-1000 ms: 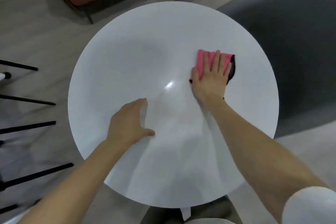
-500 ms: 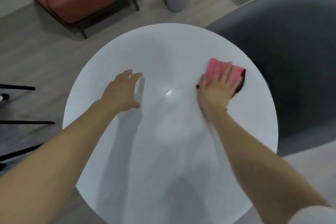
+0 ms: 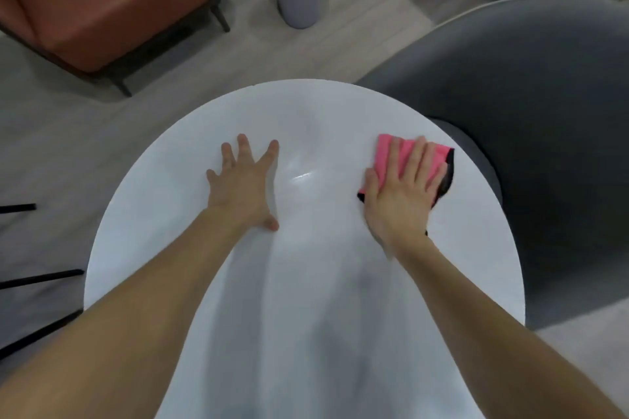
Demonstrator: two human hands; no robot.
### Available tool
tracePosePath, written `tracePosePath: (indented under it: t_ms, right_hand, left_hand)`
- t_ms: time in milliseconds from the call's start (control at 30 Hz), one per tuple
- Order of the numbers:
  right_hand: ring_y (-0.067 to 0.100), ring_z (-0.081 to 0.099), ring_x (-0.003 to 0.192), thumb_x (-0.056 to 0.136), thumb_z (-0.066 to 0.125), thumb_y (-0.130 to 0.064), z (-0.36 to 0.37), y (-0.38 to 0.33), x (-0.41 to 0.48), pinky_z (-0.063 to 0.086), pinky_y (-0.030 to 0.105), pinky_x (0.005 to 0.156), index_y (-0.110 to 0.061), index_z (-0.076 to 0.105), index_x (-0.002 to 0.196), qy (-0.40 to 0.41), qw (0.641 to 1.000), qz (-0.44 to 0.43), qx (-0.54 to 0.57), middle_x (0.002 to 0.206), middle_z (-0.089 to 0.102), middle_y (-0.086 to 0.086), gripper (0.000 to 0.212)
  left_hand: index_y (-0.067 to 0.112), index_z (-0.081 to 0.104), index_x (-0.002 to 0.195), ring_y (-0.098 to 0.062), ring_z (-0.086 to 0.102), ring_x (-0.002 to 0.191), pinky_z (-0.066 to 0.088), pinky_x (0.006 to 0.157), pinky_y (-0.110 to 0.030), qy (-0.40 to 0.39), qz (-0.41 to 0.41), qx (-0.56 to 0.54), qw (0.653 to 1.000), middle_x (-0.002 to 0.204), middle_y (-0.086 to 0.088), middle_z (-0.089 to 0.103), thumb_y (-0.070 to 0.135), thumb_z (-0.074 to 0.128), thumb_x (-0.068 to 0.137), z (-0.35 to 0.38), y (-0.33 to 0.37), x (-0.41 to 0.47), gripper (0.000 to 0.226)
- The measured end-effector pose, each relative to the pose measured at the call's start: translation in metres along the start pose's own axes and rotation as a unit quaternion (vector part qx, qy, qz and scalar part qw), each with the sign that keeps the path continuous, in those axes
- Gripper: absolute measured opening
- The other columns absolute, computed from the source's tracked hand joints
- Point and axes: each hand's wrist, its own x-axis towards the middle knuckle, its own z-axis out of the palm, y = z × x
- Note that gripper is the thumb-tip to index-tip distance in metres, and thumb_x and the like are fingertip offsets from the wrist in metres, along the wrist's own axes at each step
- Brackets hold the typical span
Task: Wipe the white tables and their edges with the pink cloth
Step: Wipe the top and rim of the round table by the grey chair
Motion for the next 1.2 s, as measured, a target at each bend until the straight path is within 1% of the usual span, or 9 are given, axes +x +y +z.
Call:
tracePosePath:
  t_ms: [133, 233, 300, 400, 500, 667, 800, 1067, 1200]
  right_hand:
    - [0.037, 0.002, 0.167, 0.114, 0.02, -0.051, 0.023, -0.121, 0.071, 0.001, 0.062, 0.132, -0.022, 0.02, 0.173, -0.041, 0.969, -0.242, 0.013, 0.179, 0.008, 0.019, 0.066]
    - [0.027, 0.008, 0.168, 0.116, 0.024, -0.048, 0.023, -0.104, 0.092, 0.007, 0.056, 0.133, -0.03, 0.026, 0.171, -0.015, 0.941, -0.337, 0.021, 0.179, 0.021, 0.004, 0.058]
    - [0.024, 0.011, 0.167, 0.117, 0.031, -0.043, 0.011, -0.042, 0.076, 0.01, 0.055, 0.133, -0.035, 0.028, 0.17, 0.008, 0.956, -0.29, 0.049, 0.177, 0.027, -0.002, 0.054]
    - [0.02, -0.004, 0.168, 0.117, 0.025, -0.048, -0.008, 0.05, 0.028, 0.006, 0.055, 0.134, -0.033, 0.013, 0.173, -0.013, 0.996, -0.077, 0.039, 0.182, 0.006, 0.0, 0.059]
    - [0.031, 0.0, 0.168, 0.115, 0.024, -0.047, 0.002, 0.036, 0.023, 0.004, 0.063, 0.132, -0.024, 0.018, 0.173, 0.005, 0.998, 0.051, 0.022, 0.181, 0.006, 0.013, 0.063]
    - [0.034, 0.01, 0.167, 0.113, 0.023, -0.048, 0.028, -0.123, 0.101, 0.002, 0.063, 0.131, -0.026, 0.024, 0.172, -0.022, 0.988, -0.148, 0.04, 0.178, 0.021, 0.016, 0.063]
    - [0.026, 0.008, 0.167, 0.113, 0.022, -0.055, 0.024, -0.113, 0.11, 0.0, 0.052, 0.134, -0.028, 0.024, 0.172, -0.024, 0.975, -0.216, 0.051, 0.18, 0.018, 0.007, 0.065]
    - [0.019, -0.007, 0.168, 0.116, 0.031, -0.047, -0.017, 0.109, -0.052, 0.007, 0.055, 0.135, -0.028, 0.01, 0.174, -0.005, 0.999, -0.006, 0.033, 0.182, 0.002, 0.002, 0.064]
    - [0.023, -0.005, 0.168, 0.116, 0.024, -0.048, -0.008, 0.127, -0.103, 0.008, 0.059, 0.133, -0.025, 0.013, 0.174, -0.01, 0.997, 0.077, 0.016, 0.182, 0.004, 0.006, 0.064]
  left_hand:
    - [0.049, -0.02, 0.165, -0.04, -0.013, 0.166, 0.028, 0.125, -0.07, 0.011, -0.009, -0.002, 1.0, 0.178, -0.007, -0.022, 0.054, 0.106, 0.047, 0.001, -0.004, -0.002, 0.173]
    - [0.046, -0.021, 0.166, -0.035, -0.011, 0.167, 0.031, 0.125, -0.064, 0.017, -0.012, 0.008, 1.0, 0.179, -0.004, -0.021, 0.06, 0.104, 0.049, -0.001, -0.005, -0.003, 0.172]
    - [0.045, -0.022, 0.166, -0.034, -0.011, 0.167, 0.033, 0.124, -0.062, 0.019, -0.009, 0.024, 1.0, 0.178, -0.003, -0.022, 0.063, 0.102, 0.052, -0.001, -0.006, -0.003, 0.17]
    - [0.044, -0.024, 0.165, -0.035, -0.009, 0.167, 0.035, 0.125, -0.061, 0.032, -0.006, 0.03, 0.999, 0.179, -0.005, -0.022, 0.066, 0.101, 0.052, 0.002, -0.008, -0.002, 0.17]
    - [0.044, -0.023, 0.165, -0.036, -0.01, 0.167, 0.033, 0.126, -0.062, 0.031, -0.003, 0.025, 0.999, 0.179, -0.005, -0.022, 0.064, 0.102, 0.052, 0.003, -0.008, 0.001, 0.17]
    - [0.047, -0.023, 0.165, -0.033, -0.012, 0.167, 0.034, 0.124, -0.063, 0.026, -0.011, 0.015, 1.0, 0.178, -0.001, -0.024, 0.06, 0.104, 0.051, 0.001, -0.007, 0.001, 0.171]
    - [0.05, -0.023, 0.164, -0.03, -0.012, 0.167, 0.036, 0.122, -0.063, 0.027, -0.014, 0.014, 0.999, 0.178, 0.002, -0.024, 0.061, 0.103, 0.05, 0.003, -0.009, 0.002, 0.17]
    - [0.051, -0.012, 0.165, -0.033, -0.004, 0.167, 0.04, 0.117, -0.069, 0.042, 0.002, 0.008, 0.999, 0.18, 0.001, -0.013, 0.063, 0.104, 0.047, 0.008, -0.014, 0.005, 0.166]
    - [0.038, 0.02, 0.169, -0.027, 0.012, 0.166, 0.035, 0.123, -0.059, 0.08, 0.009, -0.071, 0.994, 0.181, -0.004, 0.009, 0.055, 0.101, 0.065, 0.022, -0.018, -0.017, 0.133]
